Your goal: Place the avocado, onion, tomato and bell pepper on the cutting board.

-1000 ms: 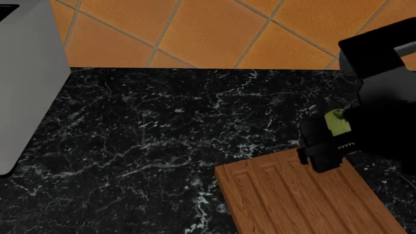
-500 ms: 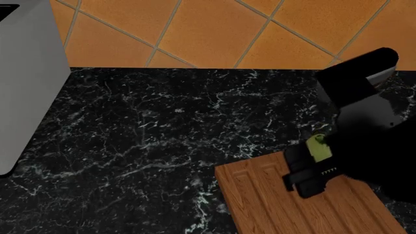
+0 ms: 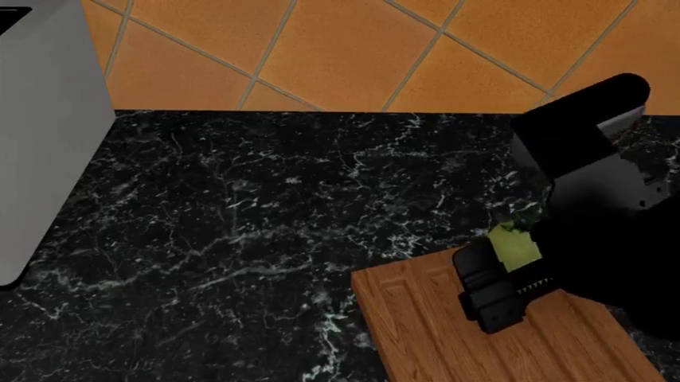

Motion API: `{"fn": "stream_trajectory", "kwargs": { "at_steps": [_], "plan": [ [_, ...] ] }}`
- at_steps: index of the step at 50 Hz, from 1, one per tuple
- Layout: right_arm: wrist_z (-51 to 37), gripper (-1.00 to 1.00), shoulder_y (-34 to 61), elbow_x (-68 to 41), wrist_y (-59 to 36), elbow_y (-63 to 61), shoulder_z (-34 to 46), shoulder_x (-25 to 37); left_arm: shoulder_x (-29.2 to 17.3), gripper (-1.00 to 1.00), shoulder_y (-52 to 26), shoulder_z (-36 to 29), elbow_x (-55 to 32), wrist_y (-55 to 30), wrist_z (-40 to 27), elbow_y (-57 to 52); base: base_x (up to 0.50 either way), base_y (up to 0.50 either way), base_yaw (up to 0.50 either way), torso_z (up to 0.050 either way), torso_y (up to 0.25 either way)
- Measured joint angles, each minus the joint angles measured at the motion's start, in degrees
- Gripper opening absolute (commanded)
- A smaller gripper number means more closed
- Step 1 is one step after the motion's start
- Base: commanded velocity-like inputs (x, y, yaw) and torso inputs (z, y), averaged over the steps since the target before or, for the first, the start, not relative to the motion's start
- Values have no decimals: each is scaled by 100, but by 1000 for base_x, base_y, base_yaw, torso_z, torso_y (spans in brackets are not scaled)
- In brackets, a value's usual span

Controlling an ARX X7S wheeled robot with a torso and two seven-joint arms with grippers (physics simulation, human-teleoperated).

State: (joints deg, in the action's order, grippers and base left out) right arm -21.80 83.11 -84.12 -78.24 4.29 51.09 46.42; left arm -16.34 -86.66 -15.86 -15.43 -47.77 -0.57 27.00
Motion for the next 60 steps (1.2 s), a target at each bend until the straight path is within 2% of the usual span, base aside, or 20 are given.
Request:
{"fn": "stream_trajectory", "kwargs": {
  "at_steps": [15,29,60],
  "plan": [
    [-1034,100,558,-1145,-518,-522,-175,157,-23,100,-27,-10,-36,-99,-21,-115,0,0,0,0,0],
    [-1932,100,1320,-2464,-707,-952,67,-149,-40,100,-30,-41,-67,-172,-22,-238,0,0,0,0,0],
    [-1806,100,1768,-3426,-429,-1518,541,-1418,-50,100,-77,-85,-127,-204,-9,-311,0,0,0,0,0]
  ]
}}
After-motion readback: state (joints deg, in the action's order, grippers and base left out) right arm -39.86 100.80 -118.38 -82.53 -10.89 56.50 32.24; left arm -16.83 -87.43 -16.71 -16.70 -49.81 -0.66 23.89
